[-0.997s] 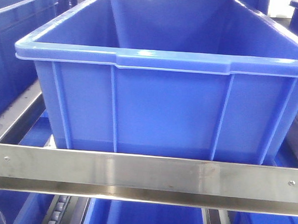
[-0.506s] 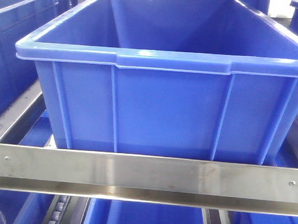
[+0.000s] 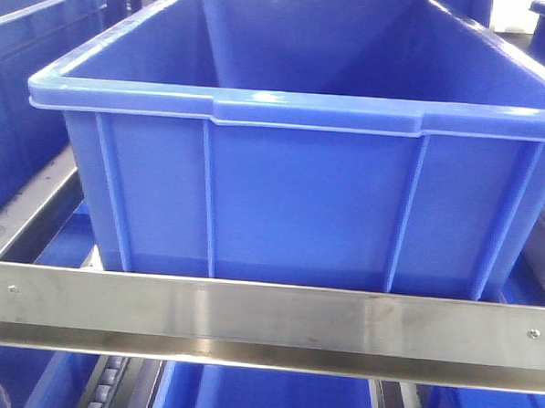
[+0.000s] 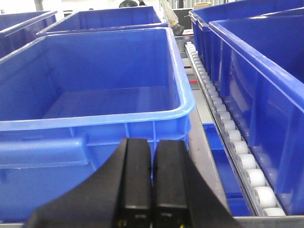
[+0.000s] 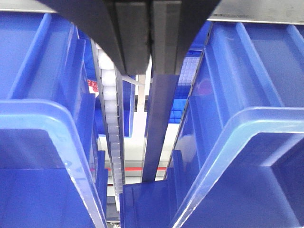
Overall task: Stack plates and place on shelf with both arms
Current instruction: 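Open the right gripper and withdraw it from the bin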
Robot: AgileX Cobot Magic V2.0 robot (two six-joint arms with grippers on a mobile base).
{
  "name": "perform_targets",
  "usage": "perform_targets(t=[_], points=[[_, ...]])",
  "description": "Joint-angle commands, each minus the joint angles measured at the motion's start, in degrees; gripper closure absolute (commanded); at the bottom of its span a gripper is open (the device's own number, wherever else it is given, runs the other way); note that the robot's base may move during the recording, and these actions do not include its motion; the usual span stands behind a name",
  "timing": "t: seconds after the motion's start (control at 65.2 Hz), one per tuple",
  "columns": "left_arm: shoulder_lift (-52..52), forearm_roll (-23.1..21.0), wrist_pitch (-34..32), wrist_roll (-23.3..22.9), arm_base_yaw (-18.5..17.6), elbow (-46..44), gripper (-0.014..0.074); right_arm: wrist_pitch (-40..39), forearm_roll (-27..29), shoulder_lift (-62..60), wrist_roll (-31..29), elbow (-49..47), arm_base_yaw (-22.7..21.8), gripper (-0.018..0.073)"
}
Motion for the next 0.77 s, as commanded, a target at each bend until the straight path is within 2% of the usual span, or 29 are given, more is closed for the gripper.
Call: perform_targets(t=[0.0, 0.752], points=[[-1.25, -0.60, -4.60, -0.69, -0.03, 0.27, 0.0514, -4.76, -0.60, -1.08, -0.64, -0.01, -0.20, 0.0512], [-1.25, -0.60, -4.60, -0.69, -0.03, 0.16, 0.0514, -4.76, -0.60, -1.08, -0.64, -0.01, -0.20, 0.0512]])
